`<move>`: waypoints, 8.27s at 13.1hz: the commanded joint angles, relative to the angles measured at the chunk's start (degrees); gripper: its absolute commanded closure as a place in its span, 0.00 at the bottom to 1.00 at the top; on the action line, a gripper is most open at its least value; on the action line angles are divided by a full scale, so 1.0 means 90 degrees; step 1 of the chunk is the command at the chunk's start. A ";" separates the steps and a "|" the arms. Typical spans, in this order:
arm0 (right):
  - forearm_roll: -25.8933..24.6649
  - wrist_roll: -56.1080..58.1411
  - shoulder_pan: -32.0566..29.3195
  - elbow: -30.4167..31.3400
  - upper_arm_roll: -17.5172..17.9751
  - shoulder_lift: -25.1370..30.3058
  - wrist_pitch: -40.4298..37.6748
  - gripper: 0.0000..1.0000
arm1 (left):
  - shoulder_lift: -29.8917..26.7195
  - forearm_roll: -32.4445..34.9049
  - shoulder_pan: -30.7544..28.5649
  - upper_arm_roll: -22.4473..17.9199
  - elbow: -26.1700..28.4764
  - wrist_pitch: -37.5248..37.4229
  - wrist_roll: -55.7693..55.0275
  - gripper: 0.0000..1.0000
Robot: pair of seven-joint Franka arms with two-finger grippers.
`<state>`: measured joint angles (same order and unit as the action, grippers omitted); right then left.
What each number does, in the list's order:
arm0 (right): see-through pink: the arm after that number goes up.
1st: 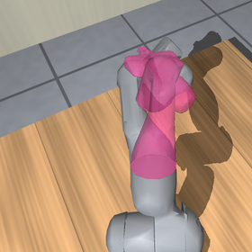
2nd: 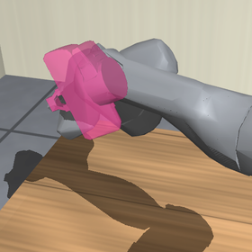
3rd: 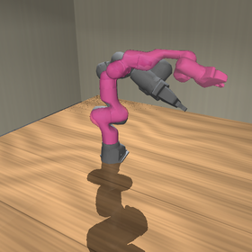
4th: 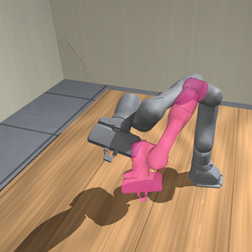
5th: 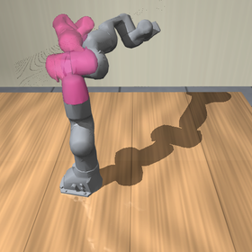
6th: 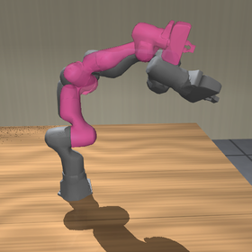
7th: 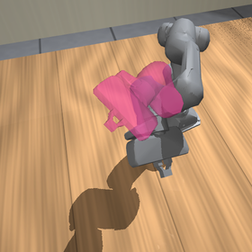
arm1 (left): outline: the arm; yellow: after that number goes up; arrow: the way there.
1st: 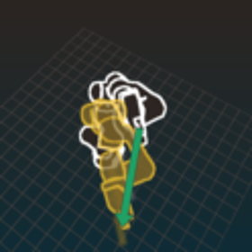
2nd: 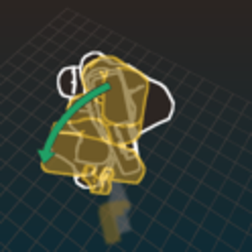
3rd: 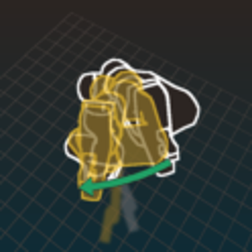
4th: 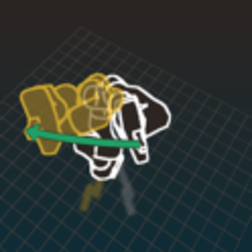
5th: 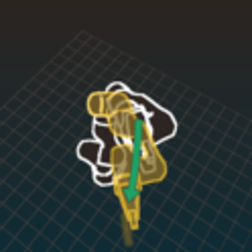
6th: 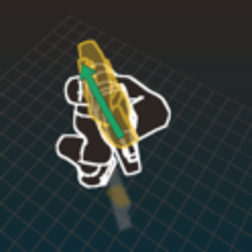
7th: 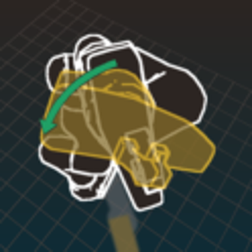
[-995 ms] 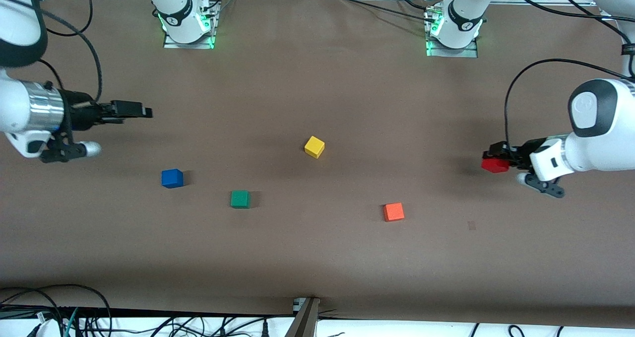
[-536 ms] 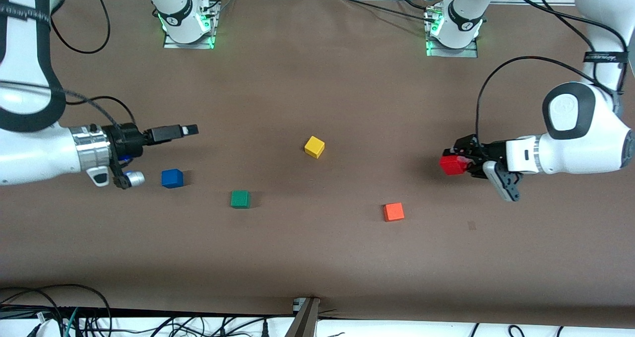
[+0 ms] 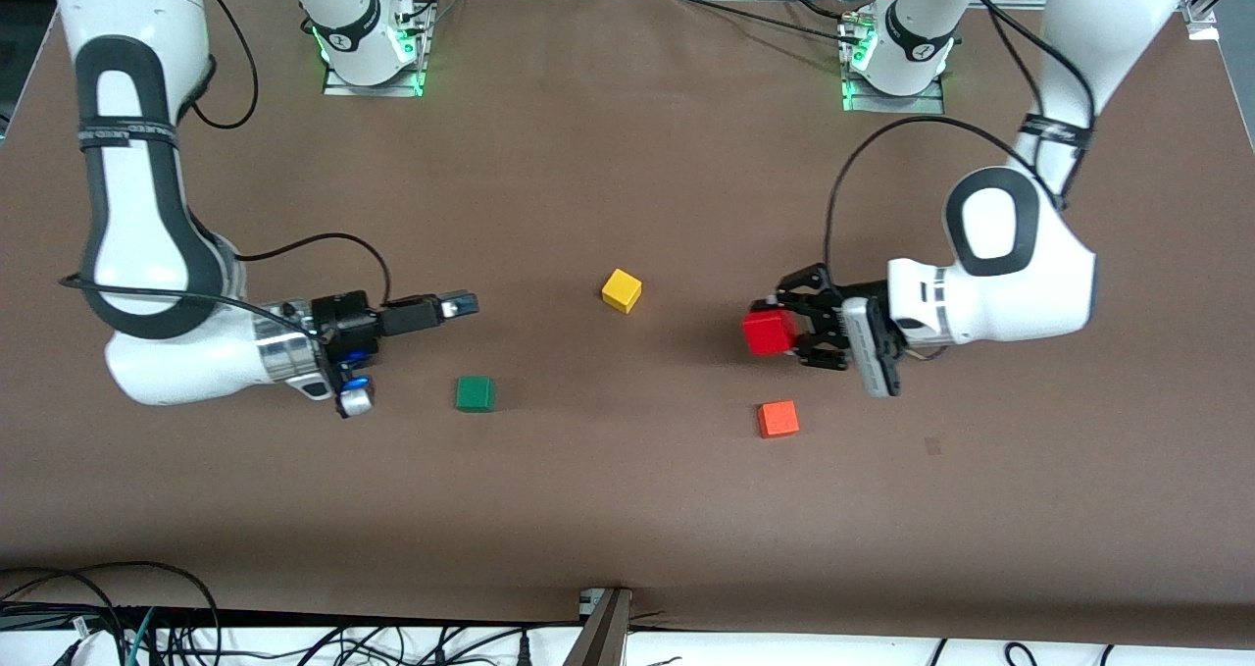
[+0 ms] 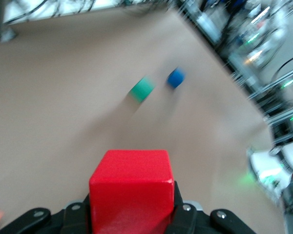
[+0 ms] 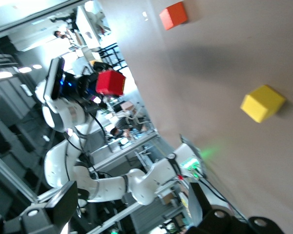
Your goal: Pass red block to right arm, stack on blue
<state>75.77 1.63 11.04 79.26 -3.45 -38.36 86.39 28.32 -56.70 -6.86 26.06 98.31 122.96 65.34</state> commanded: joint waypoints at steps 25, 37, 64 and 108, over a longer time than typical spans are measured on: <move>0.3485 0.3003 0.1009 0.2297 0.0178 0.0150 0.0889 0.00 | 0.1414 -0.3221 0.1934 -0.0024 -0.1226 0.0820 0.4166 1.00; 0.3642 0.3012 0.1058 0.2277 0.0296 0.0287 0.1241 0.92 | 0.1404 -0.3475 0.2179 -0.0034 -0.1216 0.1055 0.4243 0.00; -0.5319 0.2546 0.1107 0.1008 -0.2009 0.0561 0.1993 0.98 | 0.0066 0.4782 0.0772 -0.0268 -0.2121 -0.3111 -0.2814 0.00; -0.7325 0.1167 0.1361 -0.0025 -0.2663 0.1283 0.0482 0.00 | -0.3557 0.6720 0.0860 -0.2593 0.0063 -0.3046 -0.6616 0.00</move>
<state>10.93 12.74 23.43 84.08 -26.68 -25.95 96.49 -3.31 4.48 1.59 2.13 99.32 96.78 5.81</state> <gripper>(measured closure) 0.000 0.000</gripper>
